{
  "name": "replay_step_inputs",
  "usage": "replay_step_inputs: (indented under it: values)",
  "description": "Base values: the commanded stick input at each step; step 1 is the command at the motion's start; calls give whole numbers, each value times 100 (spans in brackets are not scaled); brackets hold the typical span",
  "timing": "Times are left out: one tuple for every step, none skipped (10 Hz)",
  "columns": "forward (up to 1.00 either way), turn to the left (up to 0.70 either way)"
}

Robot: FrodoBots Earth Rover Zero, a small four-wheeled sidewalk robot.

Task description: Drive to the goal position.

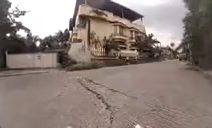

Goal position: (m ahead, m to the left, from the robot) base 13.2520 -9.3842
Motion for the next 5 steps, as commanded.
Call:
replay_step_inputs:
  values:
    - [100, -37]
    - [100, -37]
    - [100, -37]
    - [100, -37]
    - [100, -37]
